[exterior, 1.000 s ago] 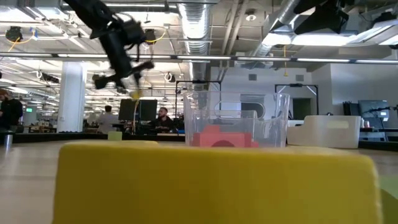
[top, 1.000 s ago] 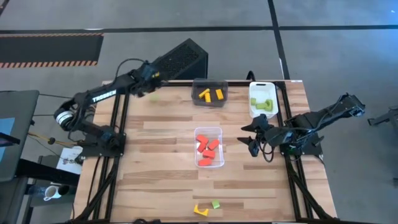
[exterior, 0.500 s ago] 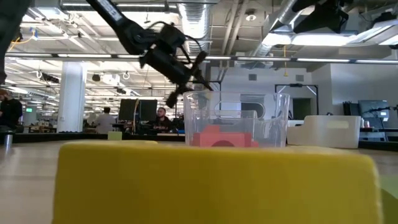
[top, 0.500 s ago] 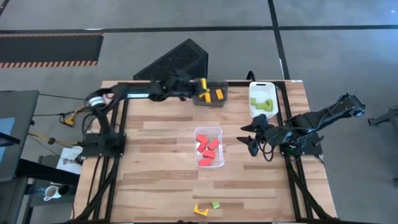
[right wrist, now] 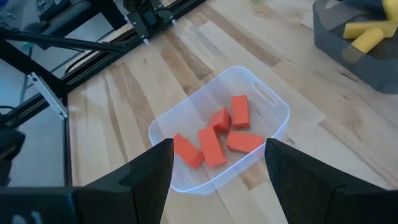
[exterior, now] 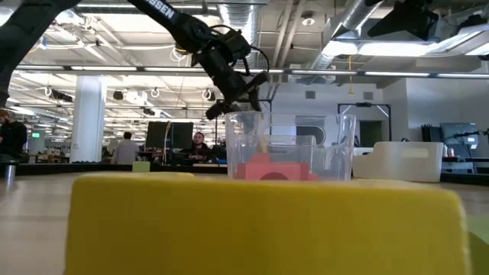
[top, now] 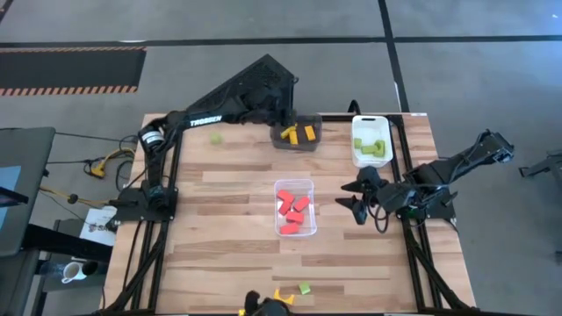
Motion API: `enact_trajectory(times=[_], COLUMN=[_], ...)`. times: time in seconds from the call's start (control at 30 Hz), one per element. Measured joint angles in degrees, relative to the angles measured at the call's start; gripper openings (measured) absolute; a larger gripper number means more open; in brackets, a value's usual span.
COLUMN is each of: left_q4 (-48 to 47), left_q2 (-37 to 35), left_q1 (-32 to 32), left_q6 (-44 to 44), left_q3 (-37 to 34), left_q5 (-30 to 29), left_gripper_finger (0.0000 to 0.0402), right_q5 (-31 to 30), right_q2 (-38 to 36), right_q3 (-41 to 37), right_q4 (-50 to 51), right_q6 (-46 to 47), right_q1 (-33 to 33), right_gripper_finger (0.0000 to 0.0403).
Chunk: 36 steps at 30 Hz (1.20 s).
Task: Sort & place blocks by color
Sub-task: Put the green block into the white bin
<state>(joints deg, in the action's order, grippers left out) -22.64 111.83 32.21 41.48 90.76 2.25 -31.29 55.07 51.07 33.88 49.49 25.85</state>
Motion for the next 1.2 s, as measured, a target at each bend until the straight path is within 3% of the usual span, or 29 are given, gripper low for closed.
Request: enact_trajectory(times=[0.23, 0.5, 0.7, 0.83, 1.0, 1.2], left_q4=[-7.38, -26.82, -47.28, -54.07, -53.20, -39.57], left_q2=[-0.58, -5.06, -11.77, -17.12, -26.41, -42.84], left_q1=[1.37, -4.55, -15.45, -23.94, -32.40, -40.77], left_q6=[-3.98, -11.00, -11.37, -11.25, -10.95, -9.97], left_q3=[6.25, 12.22, 12.22, 11.65, 4.31, -15.47], left_q5=[2.81, 1.76, -10.04, -15.55, -16.92, -16.66], left_gripper_finger=[0.0241, 0.0253, 0.0253, 0.0244, 0.0228, 0.0213], right_q5=[0.02, 2.41, 6.44, 8.54, 9.44, 14.91], right_q2=[0.05, 0.86, 4.07, 8.25, 14.48, 22.22], right_q3=[0.00, 0.02, 0.09, 0.00, 0.04, 0.02], right_q4=[0.03, -0.40, -5.38, -11.88, -19.93, -29.66], right_q6=[-0.19, -1.61, -7.07, -11.18, -14.46, -16.01], right_q1=[0.18, 3.48, 6.35, 7.24, 7.54, 7.73], right_gripper_finger=[0.0276, 0.0276, 0.0276, 0.0276, 0.0276, 0.0276])
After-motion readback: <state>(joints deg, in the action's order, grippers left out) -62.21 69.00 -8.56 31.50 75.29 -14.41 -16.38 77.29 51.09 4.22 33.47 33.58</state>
